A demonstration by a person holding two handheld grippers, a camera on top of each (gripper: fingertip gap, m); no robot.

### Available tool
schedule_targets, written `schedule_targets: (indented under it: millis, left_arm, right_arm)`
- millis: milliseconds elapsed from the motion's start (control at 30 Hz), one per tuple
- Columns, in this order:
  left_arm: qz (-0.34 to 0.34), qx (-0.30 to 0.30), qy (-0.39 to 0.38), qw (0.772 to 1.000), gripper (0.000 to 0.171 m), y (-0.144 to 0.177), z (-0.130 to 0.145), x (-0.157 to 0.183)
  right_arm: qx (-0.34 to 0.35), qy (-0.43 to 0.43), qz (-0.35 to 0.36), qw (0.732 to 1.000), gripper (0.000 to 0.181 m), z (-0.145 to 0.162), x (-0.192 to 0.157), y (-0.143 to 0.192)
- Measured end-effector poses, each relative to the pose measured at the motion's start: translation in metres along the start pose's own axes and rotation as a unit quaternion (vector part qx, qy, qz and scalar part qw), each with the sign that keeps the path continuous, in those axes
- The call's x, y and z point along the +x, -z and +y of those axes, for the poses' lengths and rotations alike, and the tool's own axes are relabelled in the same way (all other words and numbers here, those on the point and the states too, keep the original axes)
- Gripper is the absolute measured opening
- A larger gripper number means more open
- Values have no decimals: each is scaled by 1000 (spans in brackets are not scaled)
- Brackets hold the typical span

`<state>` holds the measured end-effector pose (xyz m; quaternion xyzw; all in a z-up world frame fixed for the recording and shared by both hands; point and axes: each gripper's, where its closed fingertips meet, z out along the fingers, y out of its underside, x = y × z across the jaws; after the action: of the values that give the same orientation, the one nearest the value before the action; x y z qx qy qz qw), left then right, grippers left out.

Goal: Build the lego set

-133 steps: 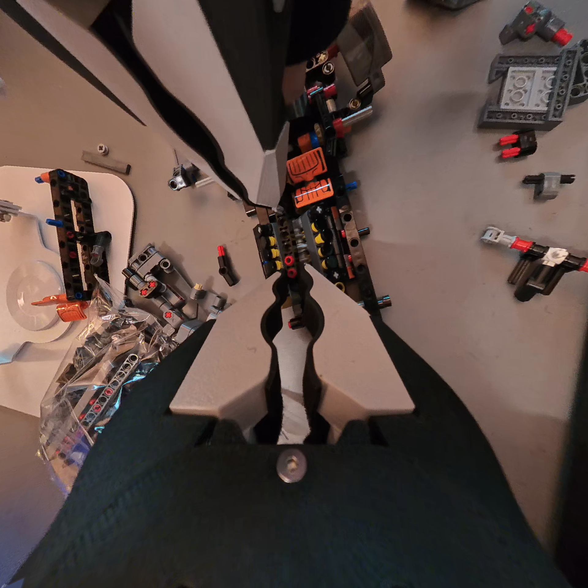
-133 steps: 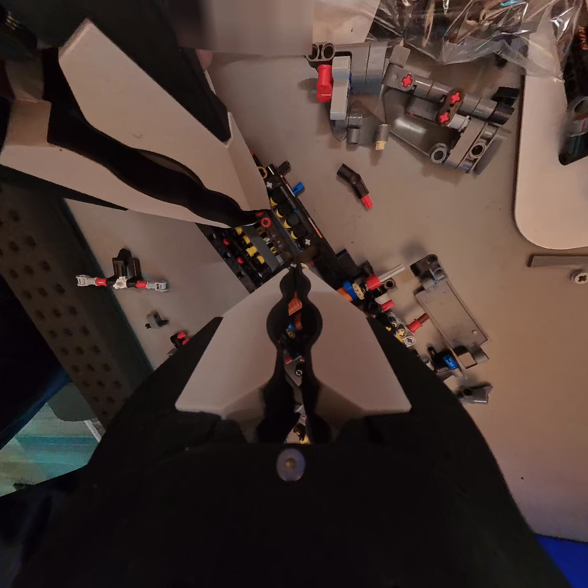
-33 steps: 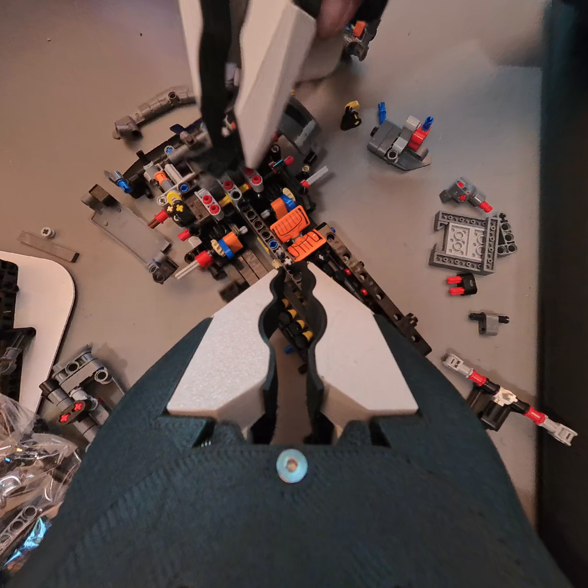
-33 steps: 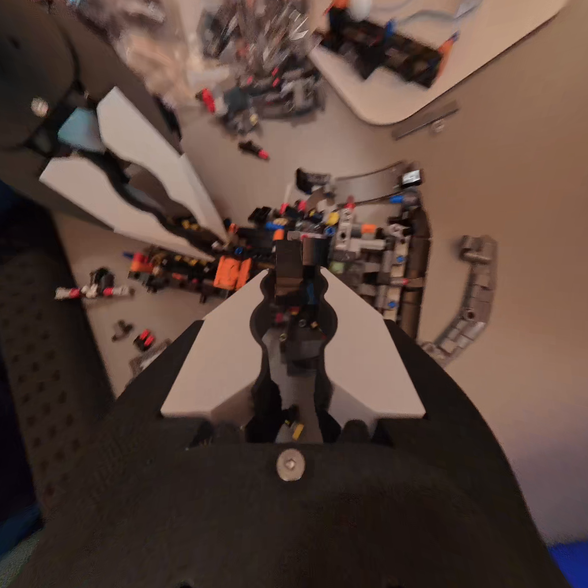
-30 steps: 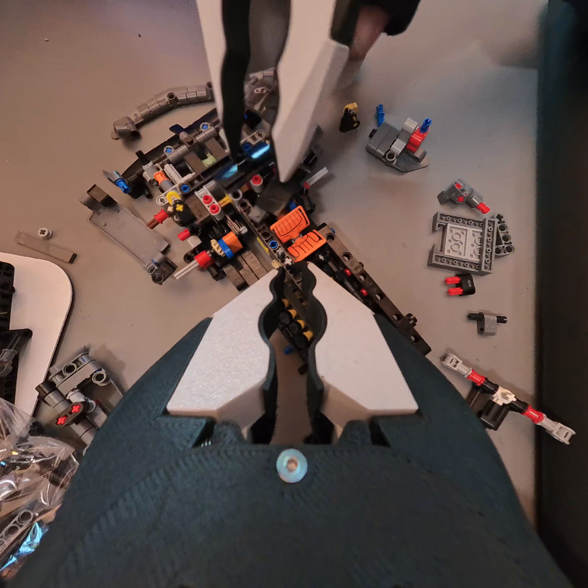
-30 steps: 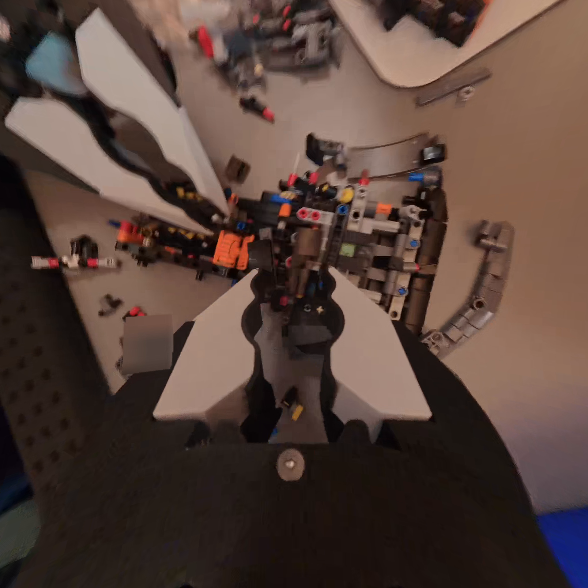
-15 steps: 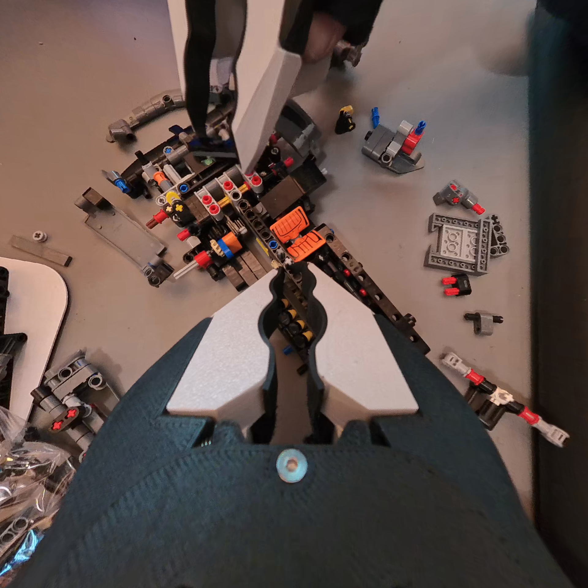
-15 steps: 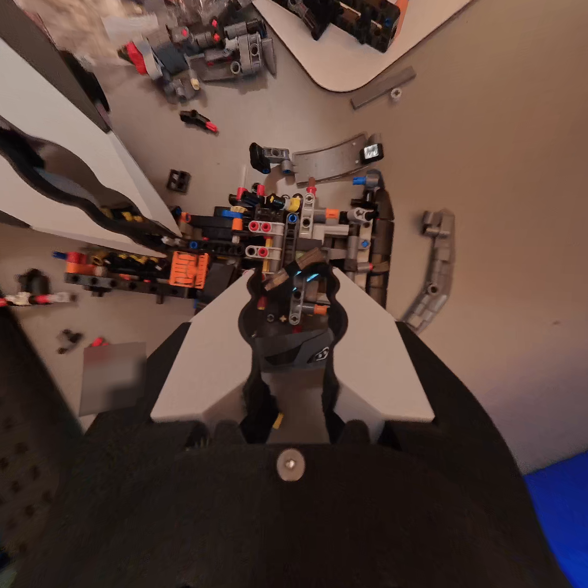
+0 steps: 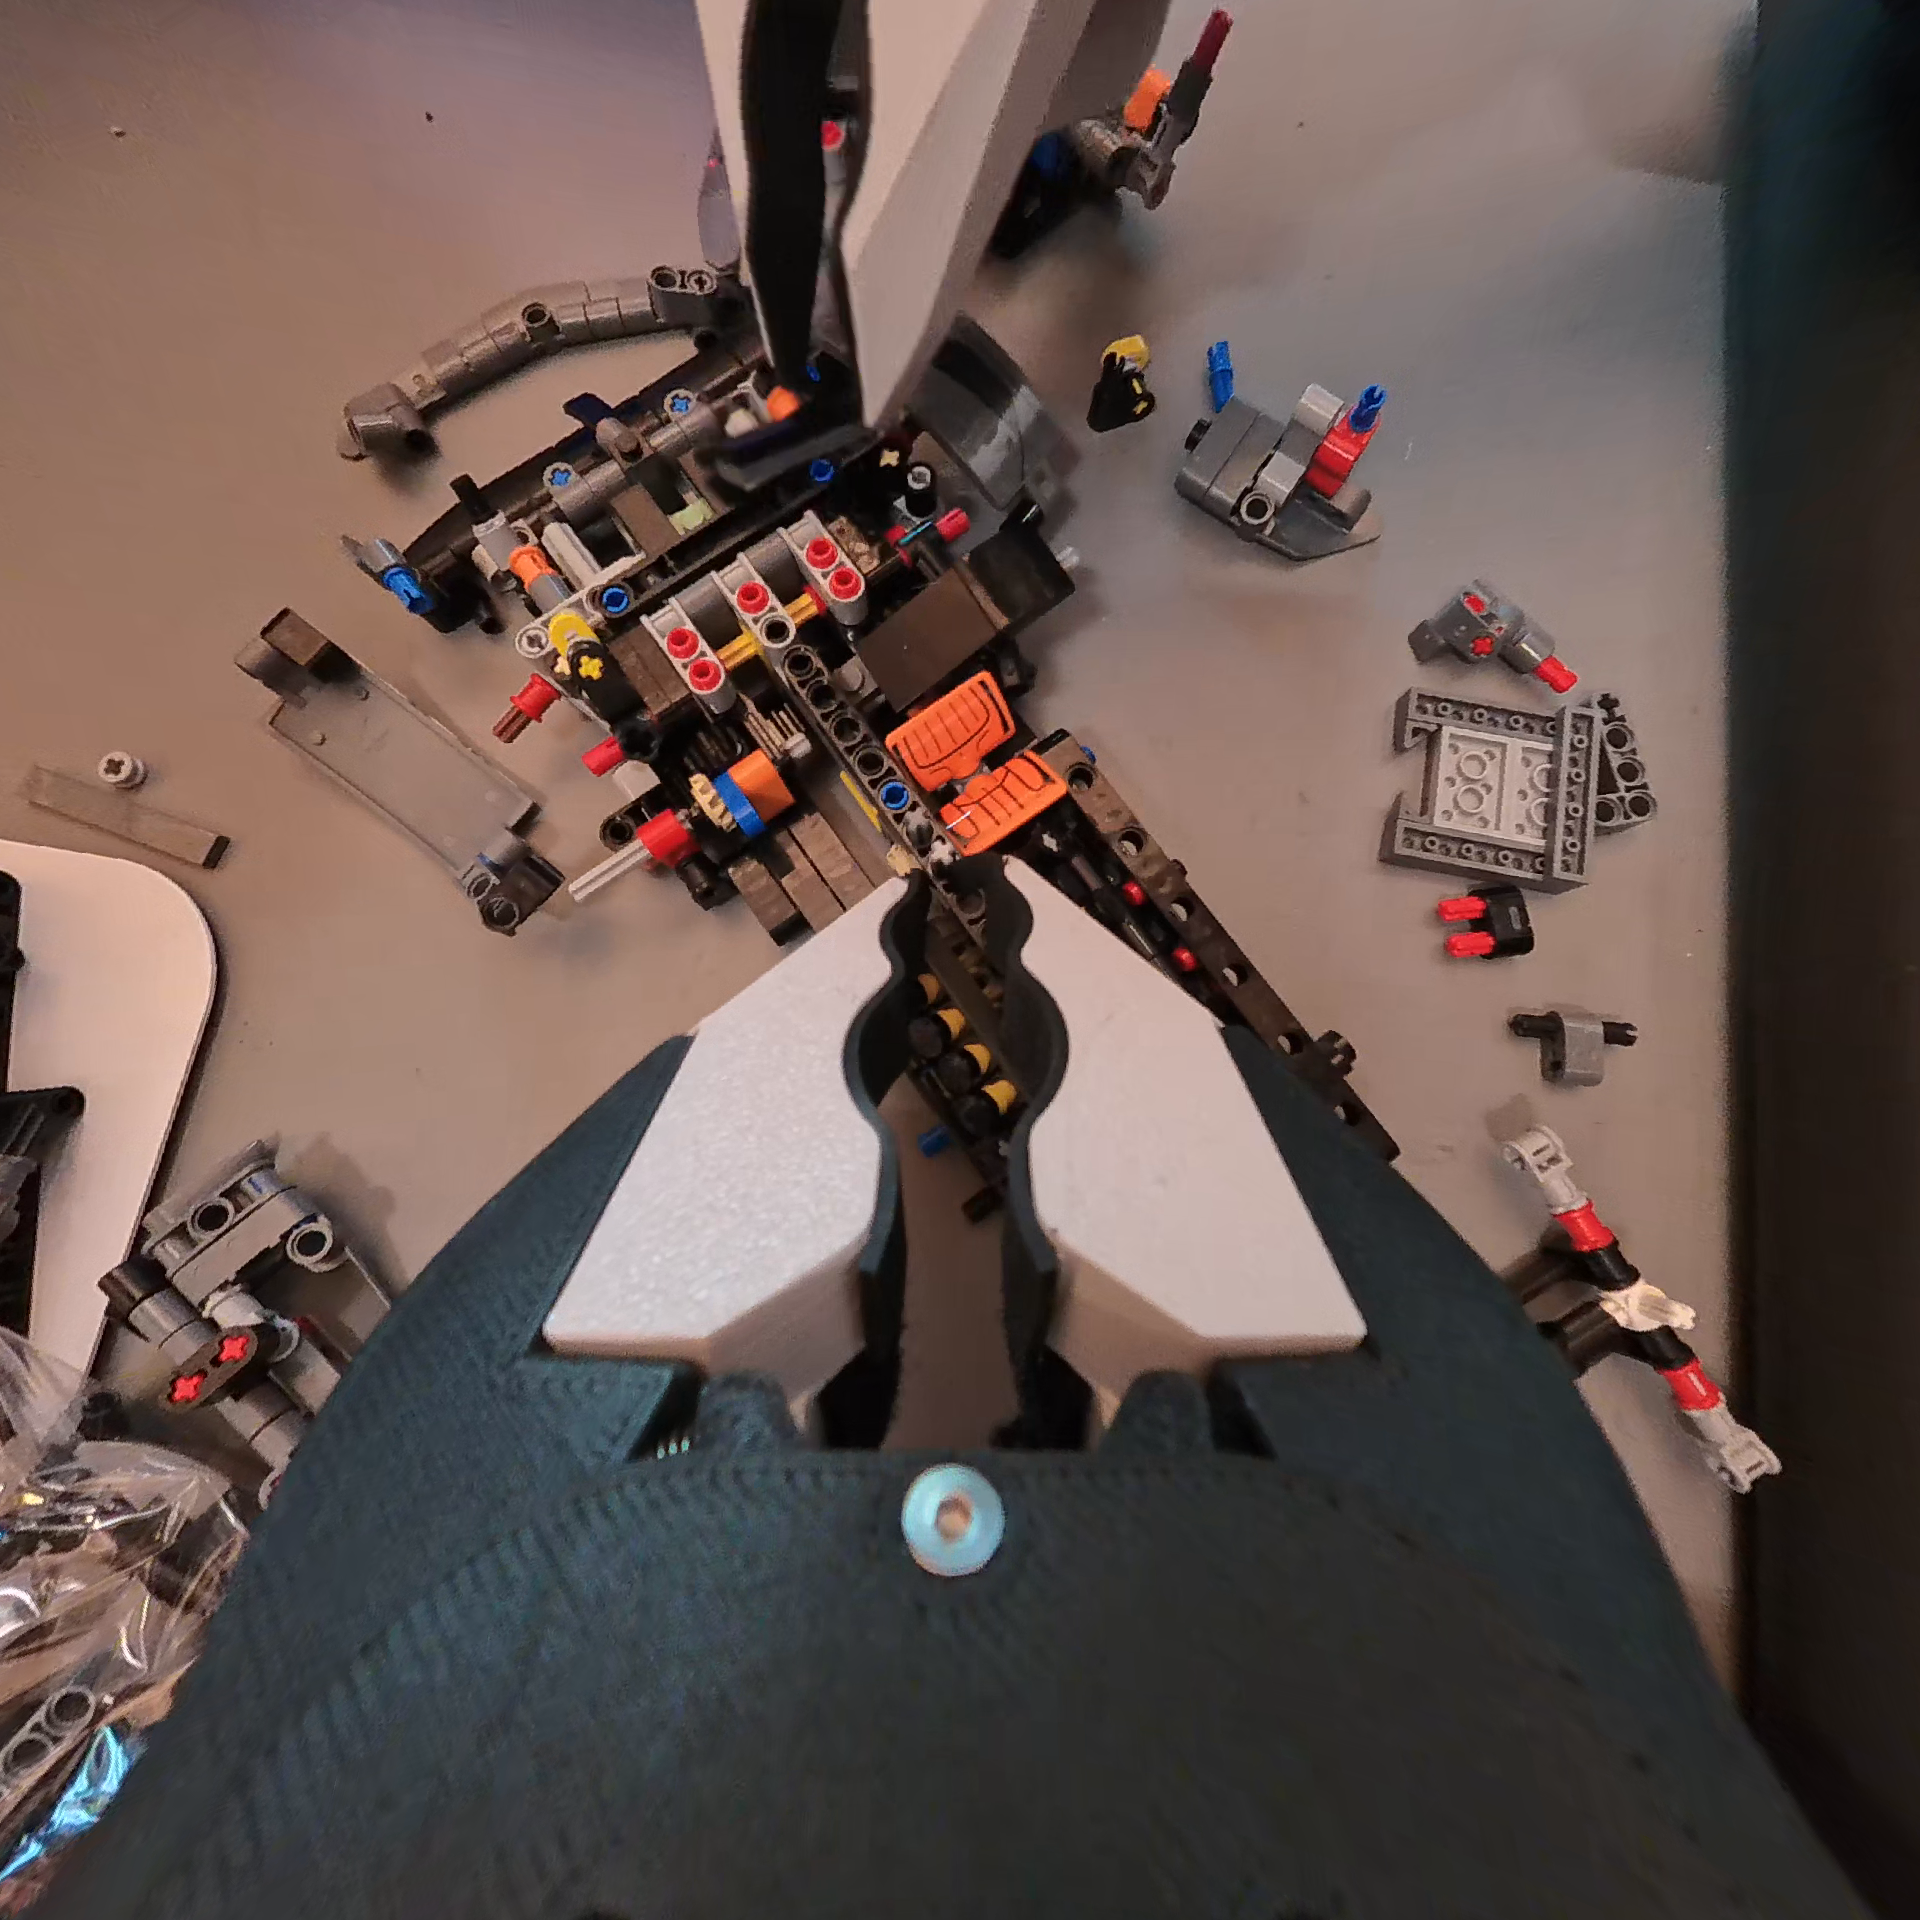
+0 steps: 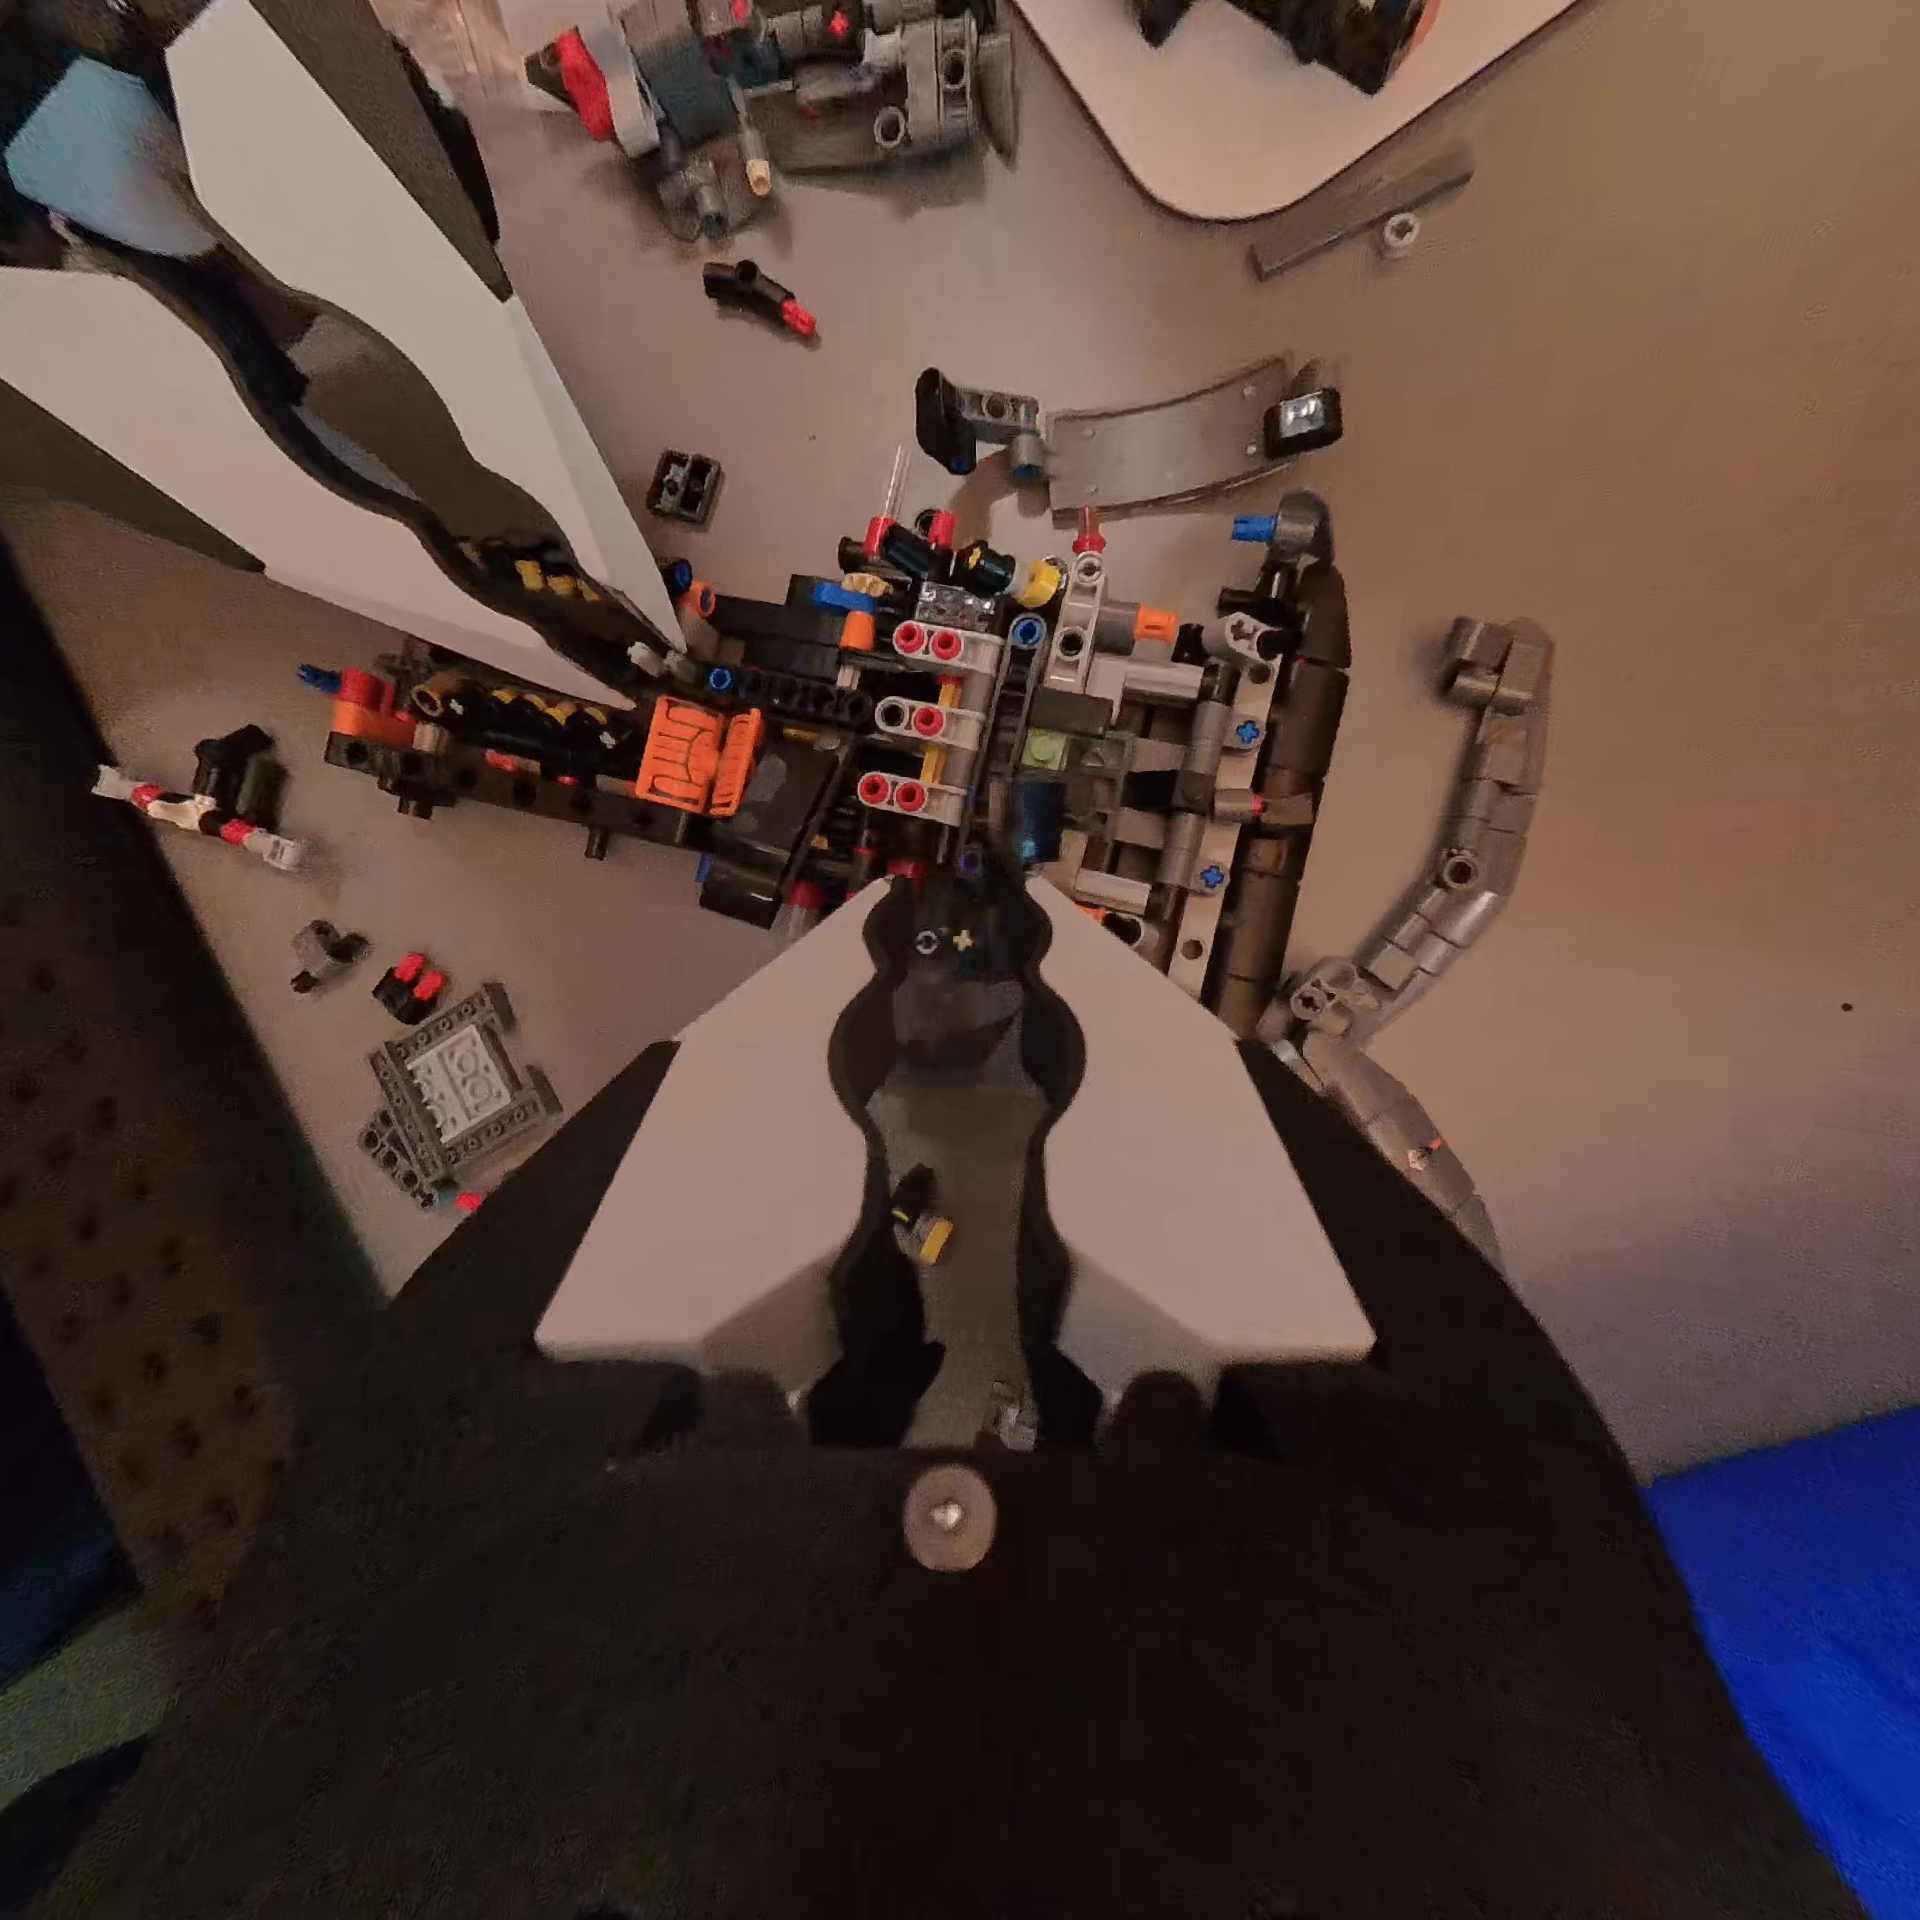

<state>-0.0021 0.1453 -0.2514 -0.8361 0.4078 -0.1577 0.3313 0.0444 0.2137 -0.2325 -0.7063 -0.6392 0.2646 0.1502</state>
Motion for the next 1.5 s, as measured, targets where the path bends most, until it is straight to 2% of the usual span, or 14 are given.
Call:
schedule_targets:
  millis: [100,133,167,200,333,500,667,733,800,1000,1100,1300,1367,1500]
  left_arm:
    - [-1,-2,-1,1000,9,0,0,0]
    - [-1,-1,-1,1000,9,0,0,0]
    - [0,-1,0,1000,8,0,0,0]
    - [0,-2,0,1000,9,0,1,0]
    - [1,-2,0,1000,8,1,1,0]
    - [1,-2,0,1000,8,1,1,1]
    - [2,-2,1,1000,8,1,1,1]
    - [3,-3,0,1000,8,1,1,1]
    - [2,-3,1,1000,8,1,1,1]
    - [1,-4,1,1000,8,1,1,1]
    - [-3,-6,0,1000,8,2,2,0]
    - [-1,-5,0,1000,8,2,2,0]
    - [-1,-5,0,1000,8,2,2,0]
    - [0,-6,1,1000,8,2,2,0]
  right_arm:
    - [-11,-3,13,1000,35,2,4,-9]
    - [-28,6,18,999,33,6,4,-14]
    - [-39,25,28,999,15,9,4,-15]
    - [-42,41,33,998,9,8,2,-12]
    - [-15,61,7,998,7,0,-15,-3]
    - [-45,47,-17,998,37,9,-25,-9]
    - [-89,67,15,994,35,20,-24,-14]
    - [-115,80,26,990,20,28,-24,-7]
    - [-71,88,27,993,20,14,-29,-1]
    - [-78,233,44,968,43,9,-45,-21]
    - [-79,265,52,960,30,6,-47,-25]
    - [-51,250,-49,966,1,20,-70,-4]
    - [-50,220,-35,974,15,21,-59,-2]
    - [-45,183,3,982,23,15,-40,-1]
